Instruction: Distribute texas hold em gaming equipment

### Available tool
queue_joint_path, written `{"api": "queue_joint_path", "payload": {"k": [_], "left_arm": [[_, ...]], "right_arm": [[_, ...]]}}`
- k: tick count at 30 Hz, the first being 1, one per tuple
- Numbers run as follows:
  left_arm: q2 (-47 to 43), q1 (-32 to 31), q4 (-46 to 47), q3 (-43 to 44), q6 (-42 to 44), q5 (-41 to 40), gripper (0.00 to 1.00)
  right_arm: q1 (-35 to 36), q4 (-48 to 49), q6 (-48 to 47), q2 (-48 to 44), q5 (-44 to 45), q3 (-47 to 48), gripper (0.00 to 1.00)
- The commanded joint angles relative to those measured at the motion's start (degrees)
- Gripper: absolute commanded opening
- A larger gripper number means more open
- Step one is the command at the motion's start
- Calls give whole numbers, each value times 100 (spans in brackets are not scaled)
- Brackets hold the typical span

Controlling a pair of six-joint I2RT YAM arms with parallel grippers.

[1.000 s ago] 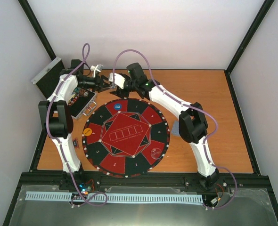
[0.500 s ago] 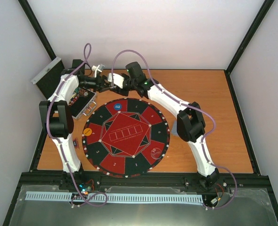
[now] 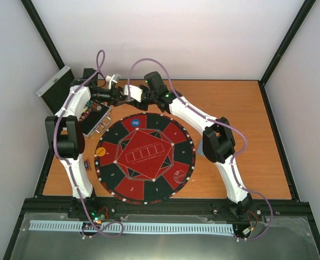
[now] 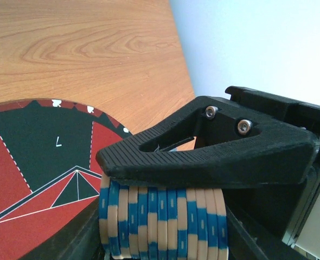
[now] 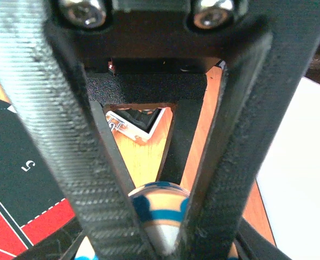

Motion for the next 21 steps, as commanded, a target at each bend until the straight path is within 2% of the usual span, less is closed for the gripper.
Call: {"api": "queue_joint_path", "payload": {"k": [1, 4, 6, 7, 9, 13, 21], "left_arm": [[-319, -43, 154, 53, 21, 321, 1], [-336, -46, 159, 45, 28, 331, 1], [-328, -47, 164, 23, 50, 331, 1], [-321, -47, 176, 1, 52, 331, 1], [-310, -47, 237, -99, 24, 323, 4], [-272, -44, 346, -222, -9, 300, 19], [-214, -47, 357, -217, -18, 331, 34]], "right_arm": [[-11, -137, -43, -1, -76, 146, 29], [-14, -202, -56, -27, -68, 139, 20], [-14, -236, -60, -51, -28, 135, 4], [-15, -254, -49, -71, -13, 126, 3], [-15, -318, -34, -113, -23, 112, 3], [-15, -354, 30, -234, -75, -20, 3], [-15, -505, 56, -332, -89, -42, 3]]}}
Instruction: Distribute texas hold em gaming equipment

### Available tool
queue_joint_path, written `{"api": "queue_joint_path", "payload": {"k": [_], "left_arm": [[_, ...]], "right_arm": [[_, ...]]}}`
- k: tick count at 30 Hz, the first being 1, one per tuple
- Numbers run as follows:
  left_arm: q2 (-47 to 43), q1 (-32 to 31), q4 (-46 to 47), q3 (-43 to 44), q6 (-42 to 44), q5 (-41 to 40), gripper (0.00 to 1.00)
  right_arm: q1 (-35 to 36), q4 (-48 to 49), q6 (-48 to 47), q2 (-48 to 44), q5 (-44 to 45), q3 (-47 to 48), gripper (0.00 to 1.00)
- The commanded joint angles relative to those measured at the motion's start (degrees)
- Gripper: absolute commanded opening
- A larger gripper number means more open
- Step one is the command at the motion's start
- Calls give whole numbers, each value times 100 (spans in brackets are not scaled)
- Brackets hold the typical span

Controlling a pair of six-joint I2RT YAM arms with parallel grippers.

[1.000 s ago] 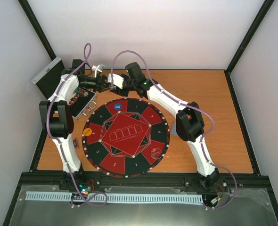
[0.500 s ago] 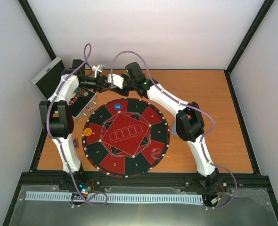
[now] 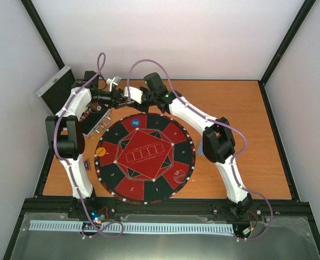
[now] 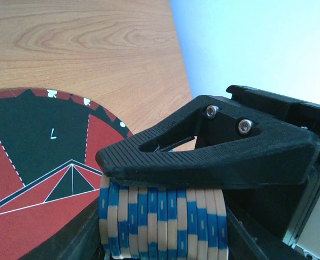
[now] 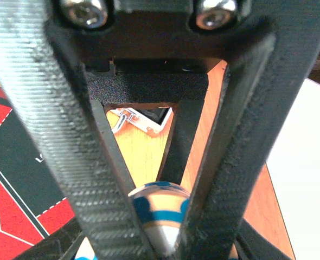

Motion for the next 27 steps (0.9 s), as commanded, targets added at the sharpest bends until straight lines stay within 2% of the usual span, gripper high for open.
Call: {"api": "queue_joint_path", "payload": {"k": [1, 23, 27], "left_arm": [[-189, -36, 231, 58, 68, 219, 37], [-68, -36, 241, 31, 43, 228, 59], [-47, -36, 237, 32, 41, 192, 66]], "right_arm": [[-19, -233, 74, -328, -86, -41, 3], [-19, -516, -47, -348, -34, -15, 3], [-19, -522, -57, -355, -35, -16, 3]]}}
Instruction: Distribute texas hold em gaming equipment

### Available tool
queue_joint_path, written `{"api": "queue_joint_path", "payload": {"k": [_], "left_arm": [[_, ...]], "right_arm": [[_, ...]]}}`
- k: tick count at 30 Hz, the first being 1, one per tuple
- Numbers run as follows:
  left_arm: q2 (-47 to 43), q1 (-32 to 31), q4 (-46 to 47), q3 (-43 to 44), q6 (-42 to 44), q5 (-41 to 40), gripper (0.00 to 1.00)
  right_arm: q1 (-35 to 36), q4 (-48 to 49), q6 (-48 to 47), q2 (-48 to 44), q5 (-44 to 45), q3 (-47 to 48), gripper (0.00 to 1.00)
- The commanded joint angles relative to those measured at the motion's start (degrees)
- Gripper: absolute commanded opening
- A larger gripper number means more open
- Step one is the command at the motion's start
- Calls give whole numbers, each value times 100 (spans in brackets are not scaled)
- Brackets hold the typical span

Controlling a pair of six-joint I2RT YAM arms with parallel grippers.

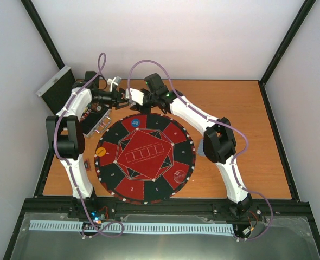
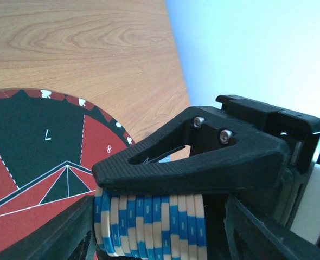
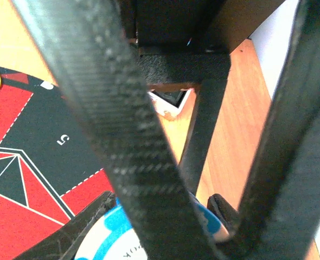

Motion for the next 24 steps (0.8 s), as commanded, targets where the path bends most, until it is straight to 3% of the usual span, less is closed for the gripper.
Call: {"api": "queue_joint_path", "payload": {"k": [1, 16, 24], "left_arm": [[-49, -11, 171, 75, 61, 80, 67], [-8, -12, -143, 505, 414, -478, 90], [-102, -12, -154, 434, 475, -773, 95]], "right_arm": [[-19, -35, -49, -282, -35, -14, 3], [-19, -201, -79, -648, 129, -626, 3], [-19, -57, -64, -1029, 218, -1143, 3]]}}
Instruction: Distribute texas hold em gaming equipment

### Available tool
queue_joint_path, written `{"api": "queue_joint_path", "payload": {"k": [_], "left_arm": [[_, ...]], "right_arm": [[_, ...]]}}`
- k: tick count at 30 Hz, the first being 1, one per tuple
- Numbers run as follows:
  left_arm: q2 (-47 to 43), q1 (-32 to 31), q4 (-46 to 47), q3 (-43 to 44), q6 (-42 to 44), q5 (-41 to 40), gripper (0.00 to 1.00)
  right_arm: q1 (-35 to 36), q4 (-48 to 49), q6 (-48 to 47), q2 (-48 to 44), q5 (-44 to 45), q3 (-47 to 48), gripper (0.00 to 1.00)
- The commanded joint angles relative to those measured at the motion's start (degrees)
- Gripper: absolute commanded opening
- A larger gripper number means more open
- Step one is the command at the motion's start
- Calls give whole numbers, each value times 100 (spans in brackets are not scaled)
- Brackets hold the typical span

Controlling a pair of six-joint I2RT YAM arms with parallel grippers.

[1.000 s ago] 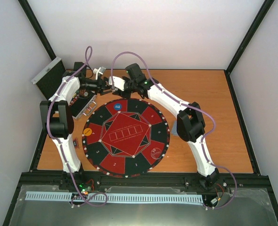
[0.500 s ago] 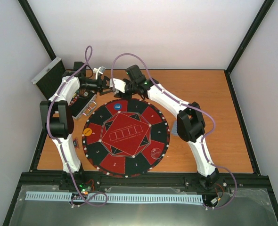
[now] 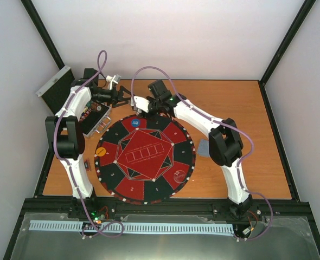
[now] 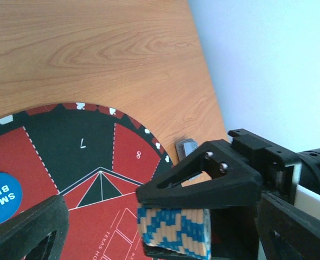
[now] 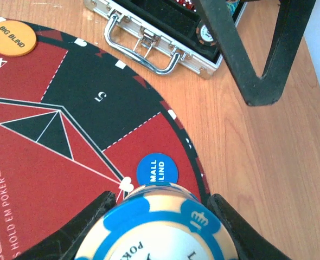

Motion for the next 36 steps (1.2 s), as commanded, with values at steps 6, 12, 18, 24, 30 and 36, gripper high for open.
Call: {"api": "queue_joint_path", "payload": {"k": [6, 12, 18, 24, 30, 36], "left_arm": [[-200, -7, -81, 188, 212, -427, 96], [-330, 16, -57, 139, 277, -830, 97], [-437, 133, -5, 80, 286, -1123, 100], [-504, 291, 45, 70, 332, -1641, 100], [-703, 423, 226, -306, 355, -2062, 100], [-835, 423, 333, -483, 407, -2289, 100]], "right_arm": [[-18, 408, -36, -766, 85, -588, 3], [-24, 440, 31, -930, 146, -896, 3], [-36, 577, 76, -1123, 243, -1217, 3], [-180, 747, 258, -1010, 228, -1335, 3], [-268, 792, 430, -595, 331, -1076, 3], [-351, 630, 532, 68, 581, -496, 3]]}}
